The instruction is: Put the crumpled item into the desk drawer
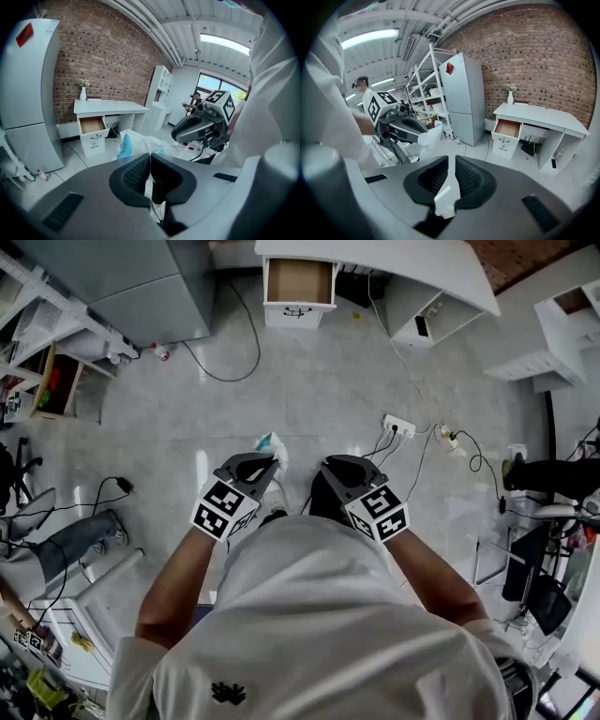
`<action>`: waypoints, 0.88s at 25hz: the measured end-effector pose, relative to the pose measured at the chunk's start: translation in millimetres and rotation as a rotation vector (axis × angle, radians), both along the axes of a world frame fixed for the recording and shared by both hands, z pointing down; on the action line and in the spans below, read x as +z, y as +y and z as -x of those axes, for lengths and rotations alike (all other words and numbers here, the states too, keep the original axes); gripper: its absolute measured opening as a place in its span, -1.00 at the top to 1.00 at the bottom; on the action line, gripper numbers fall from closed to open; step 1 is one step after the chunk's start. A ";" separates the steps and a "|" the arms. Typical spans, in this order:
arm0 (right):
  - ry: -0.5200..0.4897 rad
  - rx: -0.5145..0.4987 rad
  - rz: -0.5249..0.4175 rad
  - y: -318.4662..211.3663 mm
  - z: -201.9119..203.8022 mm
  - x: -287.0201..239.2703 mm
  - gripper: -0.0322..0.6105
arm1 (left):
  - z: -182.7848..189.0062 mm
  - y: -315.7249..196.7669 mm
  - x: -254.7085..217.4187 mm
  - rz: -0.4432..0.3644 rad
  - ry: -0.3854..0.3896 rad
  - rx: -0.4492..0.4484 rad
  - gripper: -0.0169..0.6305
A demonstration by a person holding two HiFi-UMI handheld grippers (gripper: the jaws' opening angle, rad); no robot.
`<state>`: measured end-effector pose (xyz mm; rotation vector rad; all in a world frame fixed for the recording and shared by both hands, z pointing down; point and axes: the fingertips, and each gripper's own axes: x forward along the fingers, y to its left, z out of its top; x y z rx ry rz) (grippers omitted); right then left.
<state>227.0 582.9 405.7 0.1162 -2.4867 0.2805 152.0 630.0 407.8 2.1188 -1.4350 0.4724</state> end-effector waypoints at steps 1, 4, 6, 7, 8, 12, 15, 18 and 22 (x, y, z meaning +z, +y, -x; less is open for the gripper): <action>0.003 0.002 0.009 -9.2 7.0 4.5 0.68 | 6.1 -10.1 2.9 -0.001 -0.002 0.000 0.87; 0.016 0.006 0.031 -32.9 44.5 12.1 0.68 | 37.9 -36.4 5.4 -0.005 -0.023 0.026 0.87; 0.018 0.000 0.043 -48.3 78.5 10.6 0.69 | 68.1 -53.6 3.2 -0.004 -0.048 0.047 0.87; 0.015 -0.005 0.049 -58.1 94.2 9.2 0.70 | 82.5 -63.9 2.7 0.001 -0.058 0.051 0.87; 0.009 -0.010 0.054 -69.9 106.9 7.9 0.72 | 94.4 -75.8 3.0 0.008 -0.065 0.050 0.87; -0.008 -0.027 0.033 -143.5 126.9 1.5 0.79 | 112.4 -146.5 1.5 0.032 -0.097 0.048 0.87; -0.009 -0.013 0.038 -208.7 135.8 -0.3 0.80 | 123.1 -210.1 -2.8 0.042 -0.127 0.066 0.87; -0.017 0.002 0.055 -260.6 144.1 0.3 0.80 | 139.6 -267.7 -1.3 0.049 -0.153 0.077 0.87; -0.015 0.017 0.072 -325.9 133.7 9.3 0.80 | 146.7 -343.0 4.9 0.053 -0.183 0.070 0.87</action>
